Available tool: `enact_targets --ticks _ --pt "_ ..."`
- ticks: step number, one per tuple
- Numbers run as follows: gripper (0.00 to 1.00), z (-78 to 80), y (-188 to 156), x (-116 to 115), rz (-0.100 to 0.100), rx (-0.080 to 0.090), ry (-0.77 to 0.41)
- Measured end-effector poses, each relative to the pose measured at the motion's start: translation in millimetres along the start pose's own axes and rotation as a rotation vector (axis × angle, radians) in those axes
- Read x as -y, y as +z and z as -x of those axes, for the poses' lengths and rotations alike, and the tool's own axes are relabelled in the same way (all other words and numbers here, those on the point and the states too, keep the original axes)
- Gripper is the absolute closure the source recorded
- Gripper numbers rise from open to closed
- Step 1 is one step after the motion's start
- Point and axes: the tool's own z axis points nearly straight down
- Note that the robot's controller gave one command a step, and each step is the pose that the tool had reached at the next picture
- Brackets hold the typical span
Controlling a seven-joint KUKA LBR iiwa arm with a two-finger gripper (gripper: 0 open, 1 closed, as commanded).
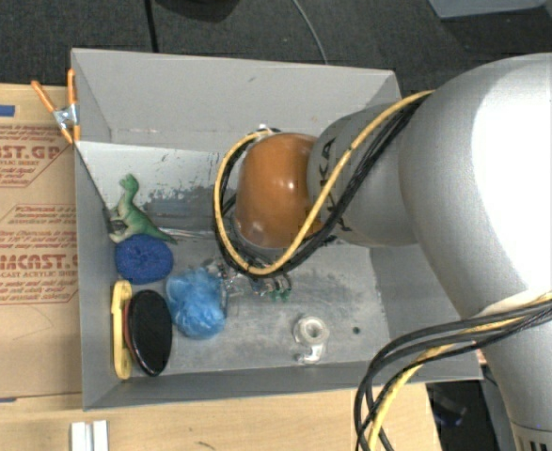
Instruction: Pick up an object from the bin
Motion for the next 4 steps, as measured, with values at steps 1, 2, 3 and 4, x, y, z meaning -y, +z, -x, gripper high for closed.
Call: enact_targets --ticks 1,2,3,4 --pt "1.0 0.0 0.0 0.0 0.0 0.0 0.0" --pt "1.0 0.0 0.0 0.0 0.0 0.0 0.0" --pt "1.0 0.0 0.0 0.0 0.0 0.0 0.0" --pt "1.0 0.0 0.0 -0.1 0.0 0.0 0.0"
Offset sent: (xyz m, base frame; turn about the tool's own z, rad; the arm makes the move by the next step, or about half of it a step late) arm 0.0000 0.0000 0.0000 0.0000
